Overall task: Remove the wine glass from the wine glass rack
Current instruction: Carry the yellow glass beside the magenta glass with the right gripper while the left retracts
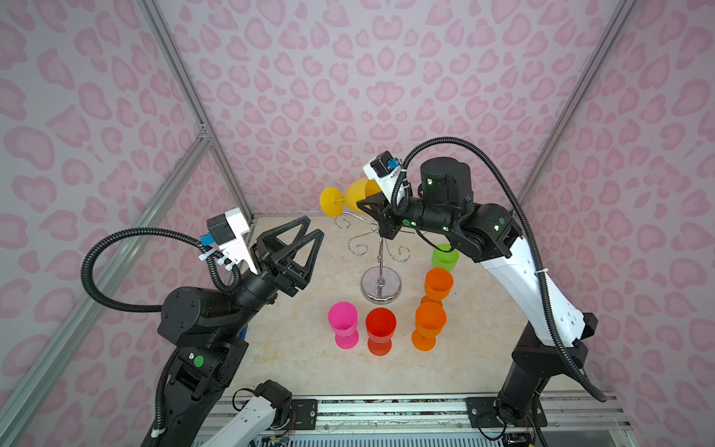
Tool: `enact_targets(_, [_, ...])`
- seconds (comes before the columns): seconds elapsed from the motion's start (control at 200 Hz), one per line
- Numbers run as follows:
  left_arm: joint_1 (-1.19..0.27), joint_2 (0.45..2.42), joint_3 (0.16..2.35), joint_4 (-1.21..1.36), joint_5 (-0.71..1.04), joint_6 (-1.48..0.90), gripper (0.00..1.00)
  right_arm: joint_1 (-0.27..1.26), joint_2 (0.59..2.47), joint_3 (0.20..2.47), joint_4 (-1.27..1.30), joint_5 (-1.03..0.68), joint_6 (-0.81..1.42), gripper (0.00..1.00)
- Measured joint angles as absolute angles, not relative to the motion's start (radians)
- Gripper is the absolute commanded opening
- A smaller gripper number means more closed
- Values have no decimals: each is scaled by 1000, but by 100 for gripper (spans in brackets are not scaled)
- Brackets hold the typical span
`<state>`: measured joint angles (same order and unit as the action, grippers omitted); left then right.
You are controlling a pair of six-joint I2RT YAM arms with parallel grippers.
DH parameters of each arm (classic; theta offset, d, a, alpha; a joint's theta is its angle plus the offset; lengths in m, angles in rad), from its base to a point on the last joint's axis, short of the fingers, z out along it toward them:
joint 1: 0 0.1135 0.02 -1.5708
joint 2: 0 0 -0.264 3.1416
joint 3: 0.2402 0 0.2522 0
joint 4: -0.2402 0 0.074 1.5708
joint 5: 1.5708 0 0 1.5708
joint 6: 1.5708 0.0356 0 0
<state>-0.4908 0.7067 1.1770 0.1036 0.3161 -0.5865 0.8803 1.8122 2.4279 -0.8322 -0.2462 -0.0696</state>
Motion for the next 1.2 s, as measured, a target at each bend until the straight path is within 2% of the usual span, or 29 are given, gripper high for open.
enact_targets(0.18, [-491,657,1159,99,257,-547,67,923,1890,2509,-928,-241,-114,0])
enact_targets(0.925, [-491,617,1126,103,172,-519,63,1052,2086,2533,-1100,-265,-231,0])
enact_targets(1.2, [-491,587,1099,104,123,-504,62,1084,2188,2549,-1148,-206,-251,0])
